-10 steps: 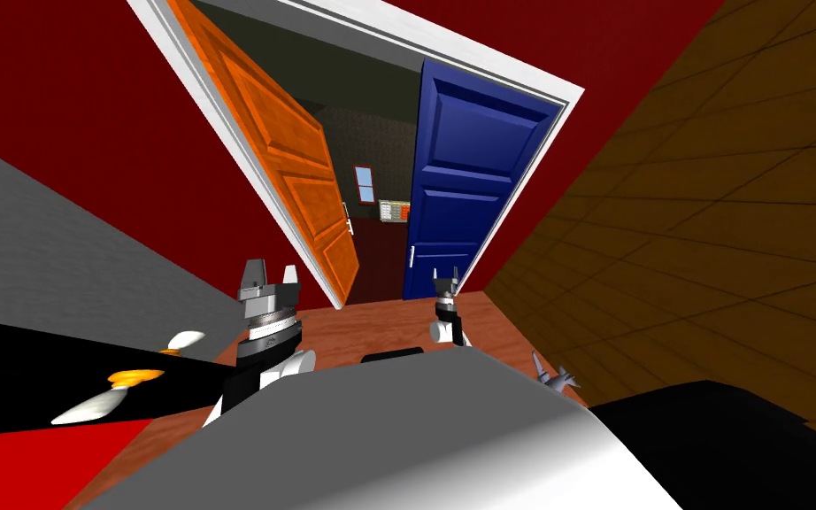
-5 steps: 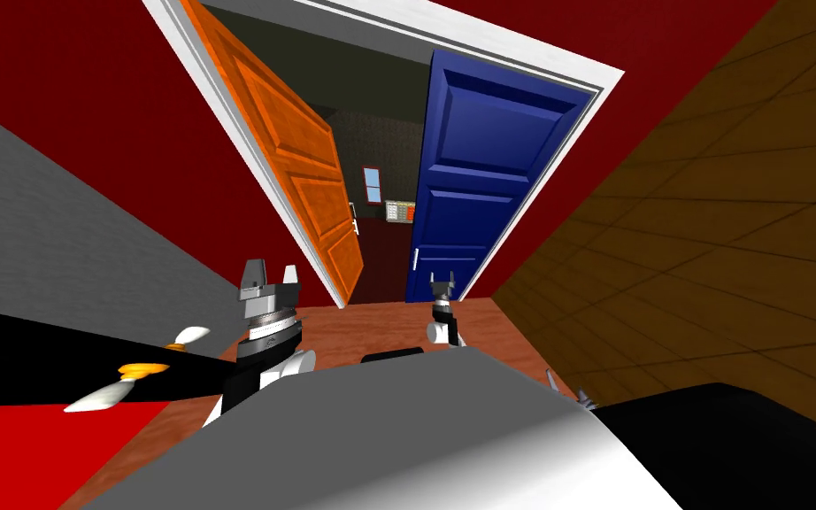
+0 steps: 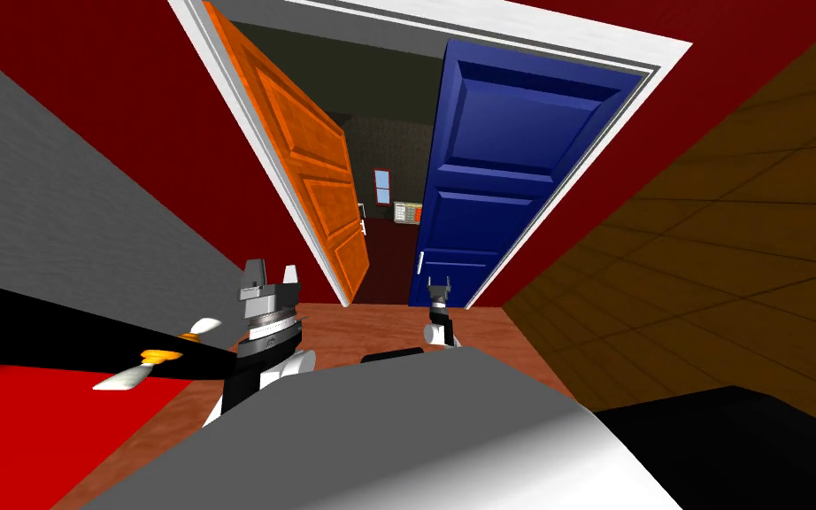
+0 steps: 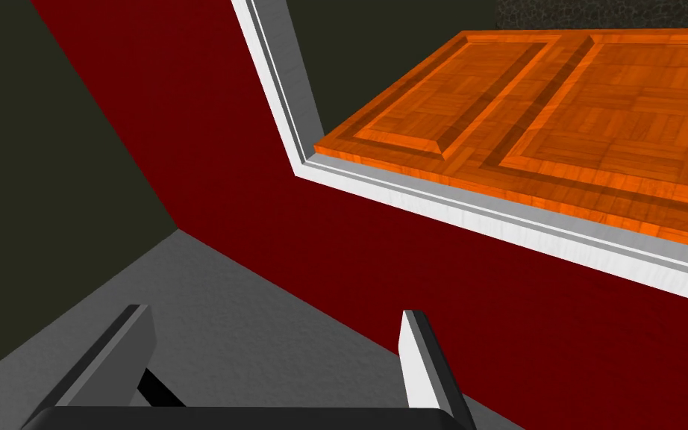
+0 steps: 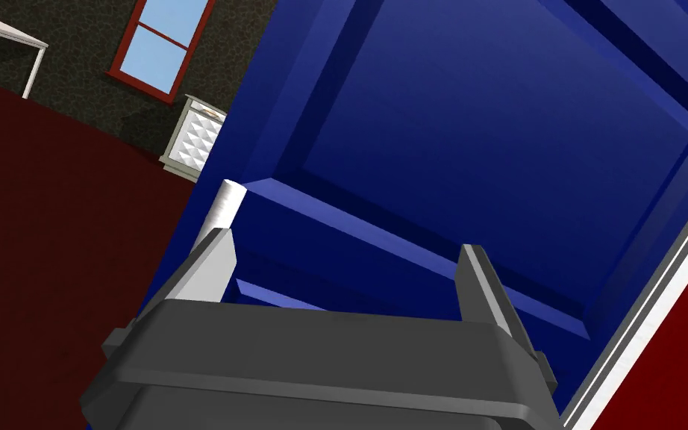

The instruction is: Push the door open

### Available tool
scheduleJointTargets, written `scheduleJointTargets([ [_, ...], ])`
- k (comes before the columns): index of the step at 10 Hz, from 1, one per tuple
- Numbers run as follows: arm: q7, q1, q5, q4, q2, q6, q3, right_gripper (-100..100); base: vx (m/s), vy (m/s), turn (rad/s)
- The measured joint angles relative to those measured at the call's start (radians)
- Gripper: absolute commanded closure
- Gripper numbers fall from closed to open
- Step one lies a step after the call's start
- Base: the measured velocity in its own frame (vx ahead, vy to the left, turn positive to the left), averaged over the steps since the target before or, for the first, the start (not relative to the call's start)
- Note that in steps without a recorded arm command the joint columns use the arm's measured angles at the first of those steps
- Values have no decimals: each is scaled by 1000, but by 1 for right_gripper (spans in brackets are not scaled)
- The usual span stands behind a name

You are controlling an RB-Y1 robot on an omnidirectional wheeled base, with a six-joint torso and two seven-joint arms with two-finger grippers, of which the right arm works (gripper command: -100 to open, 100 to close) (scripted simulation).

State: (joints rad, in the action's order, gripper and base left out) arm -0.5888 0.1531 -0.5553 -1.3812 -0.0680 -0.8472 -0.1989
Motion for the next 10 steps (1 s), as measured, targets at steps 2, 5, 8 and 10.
scheduleJointTargets([
  [2, -36, -12, -33, 54, 4, -14, -12, -100, 74, -76, 137],
  [5, -76, -33, -68, 118, 10, -29, -21, -100, 44, -43, 82],
  [8, -124, -61, -114, 202, 20, -46, -33, -100, 70, -69, 158],
  [10, -160, -78, -140, 264, 28, -65, -44, -100, 68, -72, 101],
])
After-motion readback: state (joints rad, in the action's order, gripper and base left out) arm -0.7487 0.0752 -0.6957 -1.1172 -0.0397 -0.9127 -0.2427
